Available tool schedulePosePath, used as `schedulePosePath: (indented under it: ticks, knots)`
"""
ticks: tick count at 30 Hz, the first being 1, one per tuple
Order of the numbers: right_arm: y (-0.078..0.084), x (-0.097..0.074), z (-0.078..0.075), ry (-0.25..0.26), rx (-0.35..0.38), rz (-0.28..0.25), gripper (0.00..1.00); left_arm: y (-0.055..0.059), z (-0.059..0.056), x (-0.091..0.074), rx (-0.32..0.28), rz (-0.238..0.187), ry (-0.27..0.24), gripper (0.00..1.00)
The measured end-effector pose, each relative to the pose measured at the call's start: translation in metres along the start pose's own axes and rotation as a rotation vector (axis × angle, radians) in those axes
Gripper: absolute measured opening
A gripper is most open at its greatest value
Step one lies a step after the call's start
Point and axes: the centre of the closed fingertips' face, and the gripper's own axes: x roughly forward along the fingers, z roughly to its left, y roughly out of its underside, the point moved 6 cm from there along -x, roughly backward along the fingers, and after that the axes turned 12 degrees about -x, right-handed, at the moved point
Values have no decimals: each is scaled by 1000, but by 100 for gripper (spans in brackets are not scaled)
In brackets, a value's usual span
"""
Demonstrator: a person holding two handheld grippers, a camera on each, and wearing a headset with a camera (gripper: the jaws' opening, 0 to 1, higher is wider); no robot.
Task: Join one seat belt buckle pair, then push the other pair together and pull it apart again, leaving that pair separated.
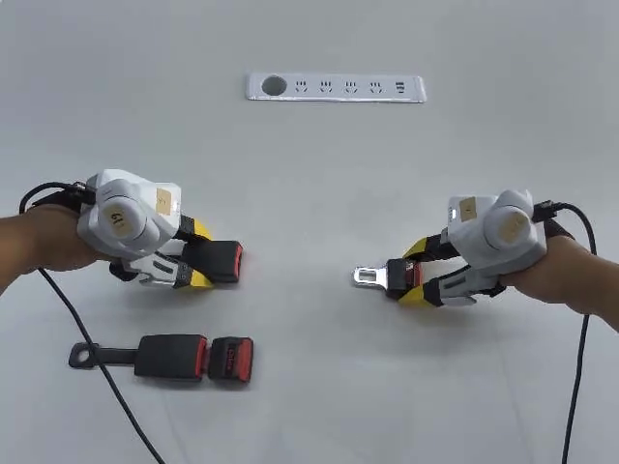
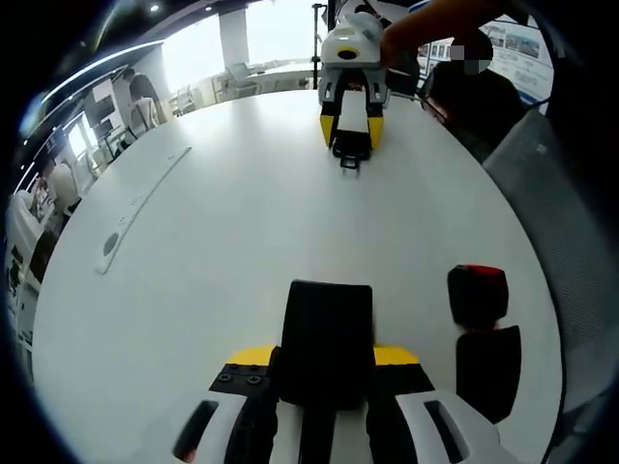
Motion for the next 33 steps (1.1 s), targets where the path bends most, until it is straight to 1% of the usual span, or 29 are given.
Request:
schedulePosePath:
  ticks: [4, 7, 12, 16, 24, 27, 29, 33]
  knots:
    - [-3, 5, -3, -5, 5, 3, 34, 0, 0, 0, 2, 7, 0, 36]
    - [-7, 9, -4, -9, 5, -4, 34, 0, 0, 1, 1, 9, 0, 36]
    - [-20, 18, -4, -12, -1, -23, 34, 0, 0, 1, -4, 7, -1, 36]
    - [-31, 25, -6, -16, -19, -37, 34, 0, 0, 1, -5, 9, -1, 36]
    - [-46, 39, -12, -10, -27, -68, 34, 0, 1, 1, -12, 14, -2, 36]
    - [-53, 45, -14, -8, -42, -75, 34, 0, 1, 1, -11, 17, -3, 36]
    - [-57, 50, -17, -6, -41, -85, 34, 0, 1, 1, -12, 16, -4, 36]
    - [-65, 57, -18, -10, -37, -104, 34, 0, 1, 2, -13, 19, -4, 36]
